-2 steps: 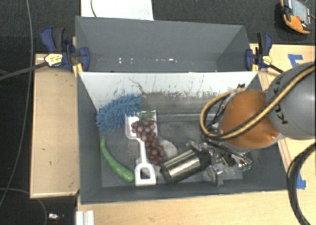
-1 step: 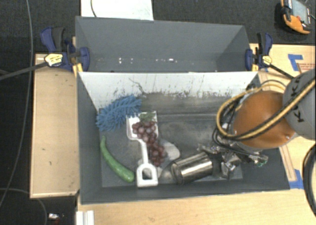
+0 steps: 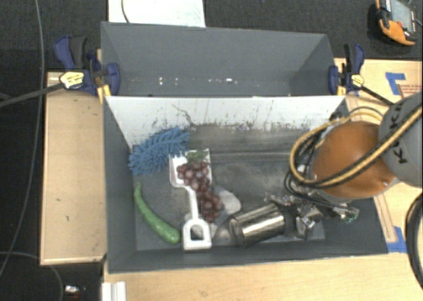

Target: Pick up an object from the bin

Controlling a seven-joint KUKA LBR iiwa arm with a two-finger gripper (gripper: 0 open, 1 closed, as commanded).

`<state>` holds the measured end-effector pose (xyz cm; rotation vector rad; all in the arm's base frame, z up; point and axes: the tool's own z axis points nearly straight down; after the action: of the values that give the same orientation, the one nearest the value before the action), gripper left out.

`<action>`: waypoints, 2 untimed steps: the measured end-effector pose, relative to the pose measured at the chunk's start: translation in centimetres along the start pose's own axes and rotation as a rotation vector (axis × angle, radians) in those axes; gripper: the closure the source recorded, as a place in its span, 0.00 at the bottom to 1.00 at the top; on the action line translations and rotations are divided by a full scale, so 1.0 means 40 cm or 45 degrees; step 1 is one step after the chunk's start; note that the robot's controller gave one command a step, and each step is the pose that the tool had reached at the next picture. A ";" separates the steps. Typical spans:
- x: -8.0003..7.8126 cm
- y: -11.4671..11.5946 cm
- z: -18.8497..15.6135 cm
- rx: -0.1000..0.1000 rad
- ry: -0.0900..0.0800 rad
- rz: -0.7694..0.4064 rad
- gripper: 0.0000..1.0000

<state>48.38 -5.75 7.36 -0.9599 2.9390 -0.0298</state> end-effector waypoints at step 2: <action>0.000 0.002 -0.157 -0.013 0.014 0.002 1.00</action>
Offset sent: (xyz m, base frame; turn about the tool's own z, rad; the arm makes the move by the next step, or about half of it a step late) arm -0.0022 0.0006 0.0971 0.0014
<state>47.98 -5.67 13.63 -0.9619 2.9524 -0.0205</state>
